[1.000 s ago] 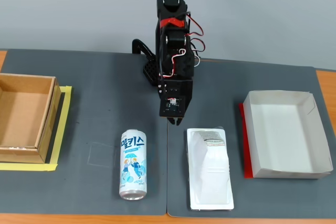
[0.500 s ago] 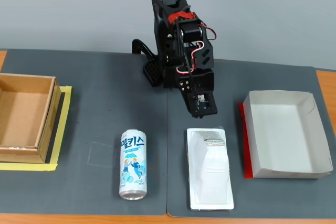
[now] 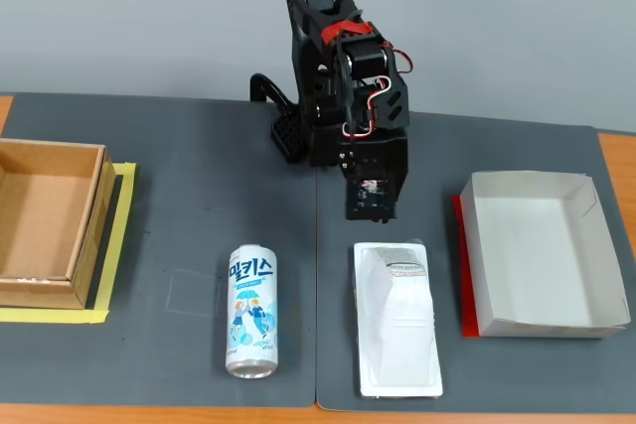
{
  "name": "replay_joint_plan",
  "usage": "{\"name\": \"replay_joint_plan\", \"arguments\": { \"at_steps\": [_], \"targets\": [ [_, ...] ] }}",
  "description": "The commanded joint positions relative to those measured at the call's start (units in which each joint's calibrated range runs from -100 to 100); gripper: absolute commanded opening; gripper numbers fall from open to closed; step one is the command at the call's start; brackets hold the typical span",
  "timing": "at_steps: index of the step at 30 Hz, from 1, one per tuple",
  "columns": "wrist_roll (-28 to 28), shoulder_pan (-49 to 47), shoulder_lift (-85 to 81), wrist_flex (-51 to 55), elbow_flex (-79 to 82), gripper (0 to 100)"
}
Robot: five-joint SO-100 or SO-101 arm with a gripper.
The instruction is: Pick the sandwich and put it in the gray box
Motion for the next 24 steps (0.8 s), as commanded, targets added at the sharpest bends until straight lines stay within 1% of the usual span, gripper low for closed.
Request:
{"name": "replay_joint_plan", "arguments": {
  "at_steps": [1,3,5,7,10,12,17,24],
  "targets": [
    [-4.6,-0.1,2.3,0.8,-3.6,2],
    [-5.8,-0.1,4.8,2.9,-6.0,3],
    [-5.6,-0.1,8.1,5.7,-10.2,4],
    [-4.7,0.3,11.8,8.5,-15.2,9],
    [-2.6,0.4,17.7,11.3,-22.9,20],
    [-2.0,0.4,21.3,13.3,-27.6,24],
    [0.5,0.0,29.6,17.4,-37.3,29],
    [0.4,-0.2,37.9,18.0,-44.7,39]
  ]
}}
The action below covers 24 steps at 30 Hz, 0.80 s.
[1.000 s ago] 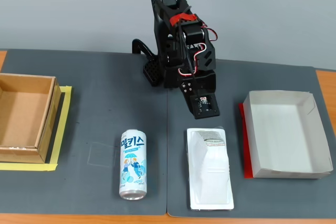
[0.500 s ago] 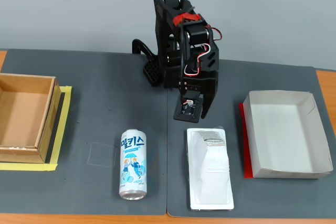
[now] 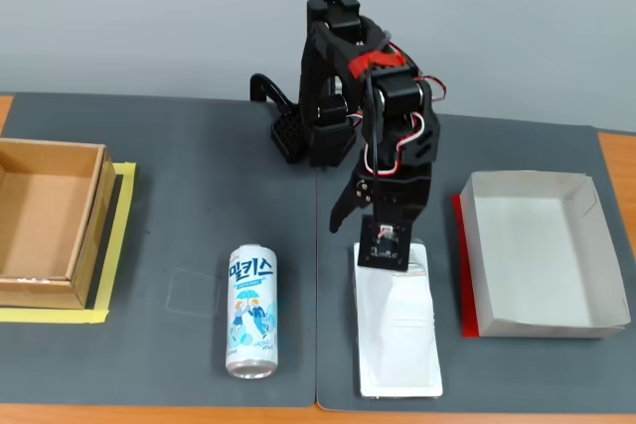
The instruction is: Pick the sandwich and put it in the gray box
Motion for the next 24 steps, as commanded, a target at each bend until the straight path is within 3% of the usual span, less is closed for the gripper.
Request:
{"name": "replay_joint_plan", "arguments": {
  "at_steps": [1,24],
  "targets": [
    [-0.2,-0.3,2.3,0.2,-5.3,39],
    [0.1,-8.0,19.3,-4.8,-15.3,40]
  ]
}}
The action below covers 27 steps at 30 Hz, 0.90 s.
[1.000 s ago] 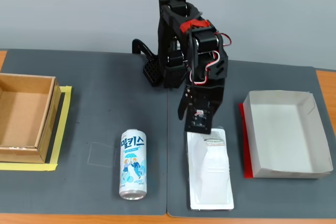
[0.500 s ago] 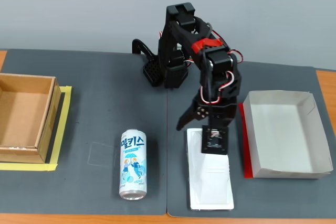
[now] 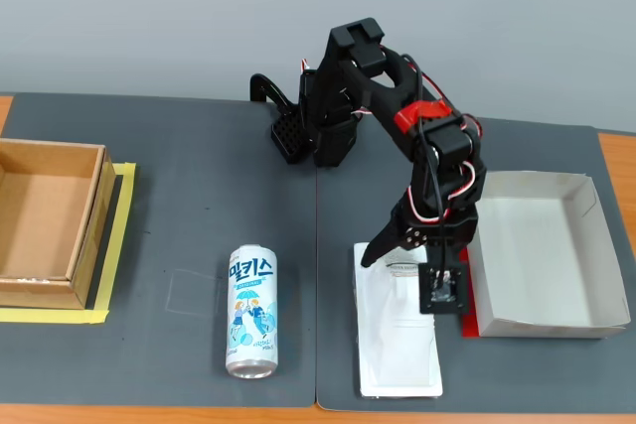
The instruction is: Pick the sandwich and put it in the gray box
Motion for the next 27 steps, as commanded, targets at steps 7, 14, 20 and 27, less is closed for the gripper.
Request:
{"name": "replay_joint_plan", "arguments": {
  "at_steps": [7,14,20,27],
  "targets": [
    [0.0,-0.2,2.1,-2.3,-2.5,40],
    [0.1,-0.2,4.4,-4.4,-2.5,40],
    [0.1,-0.2,6.0,-5.4,-2.5,40],
    [0.1,-0.2,7.4,-5.5,-2.5,39]
  ]
}}
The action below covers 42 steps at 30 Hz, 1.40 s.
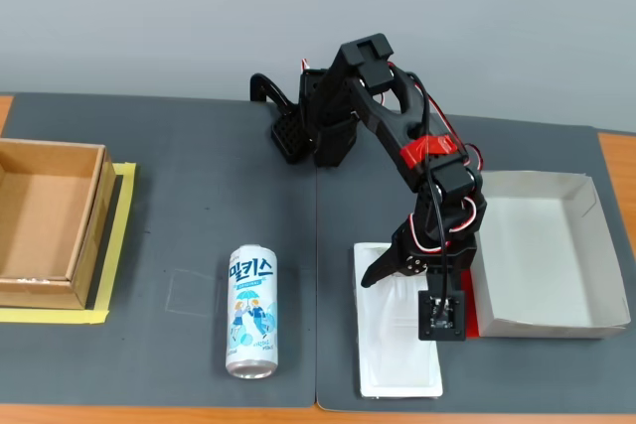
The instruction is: Pick the sandwich and put it in the gray box
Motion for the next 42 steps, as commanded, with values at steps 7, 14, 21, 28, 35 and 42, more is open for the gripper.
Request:
{"name": "replay_joint_plan", "arguments": {
  "at_steps": [7,14,21,28,35,42],
  "targets": [
    [0.0,-0.1,0.6,-1.8,-2.5,39],
    [0.0,0.0,0.8,-2.1,-2.0,39],
    [0.0,0.2,0.9,-2.1,-1.8,23],
    [0.0,0.0,0.9,-2.0,-1.7,13],
    [0.0,0.0,0.9,-2.0,-1.7,6],
    [0.0,0.1,0.9,-2.0,-1.6,2]
  ]
}}
